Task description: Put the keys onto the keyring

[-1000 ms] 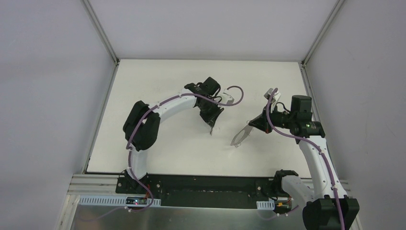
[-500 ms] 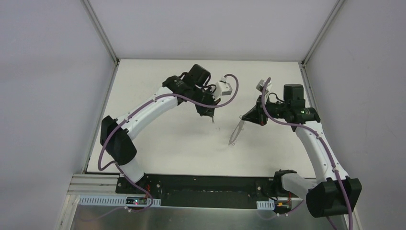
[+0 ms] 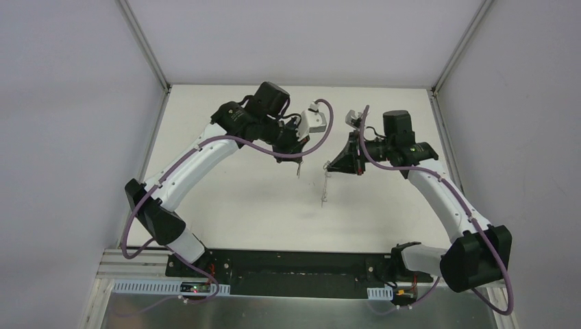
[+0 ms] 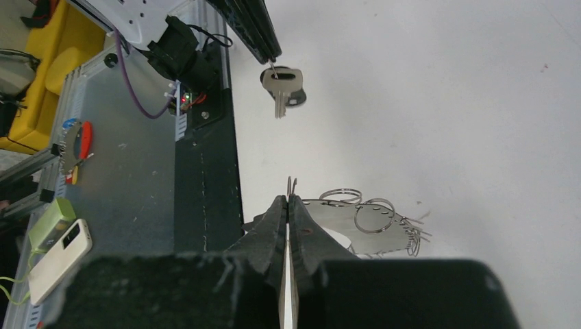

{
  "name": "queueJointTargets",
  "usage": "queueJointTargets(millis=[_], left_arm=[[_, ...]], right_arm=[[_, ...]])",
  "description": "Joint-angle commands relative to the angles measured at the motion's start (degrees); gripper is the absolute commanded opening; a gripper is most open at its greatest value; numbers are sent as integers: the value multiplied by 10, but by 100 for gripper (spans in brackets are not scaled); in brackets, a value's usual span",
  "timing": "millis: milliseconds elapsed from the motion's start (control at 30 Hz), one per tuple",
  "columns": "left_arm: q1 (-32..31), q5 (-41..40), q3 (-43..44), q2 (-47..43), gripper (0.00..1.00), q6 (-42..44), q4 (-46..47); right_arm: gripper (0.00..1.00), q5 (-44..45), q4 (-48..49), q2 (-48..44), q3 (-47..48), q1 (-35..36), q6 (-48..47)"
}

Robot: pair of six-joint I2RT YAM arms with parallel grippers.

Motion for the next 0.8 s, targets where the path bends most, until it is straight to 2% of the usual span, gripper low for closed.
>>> queueJointTargets(millis=[0,133,433,767], left_arm=[[-1,46,16,-21,0,20,-12],[-1,71,-29,-36,0,28,25],[-1,110,-101,-69,0,6,85],[-3,123,-105,-88,0,49,67]], right_arm=[[0,-55,74,6,10,27,35],[0,-70,156,-4,-34,33,90],[0,-112,259,8,-71,47,189],[0,-146,342,28,-87,83,271]])
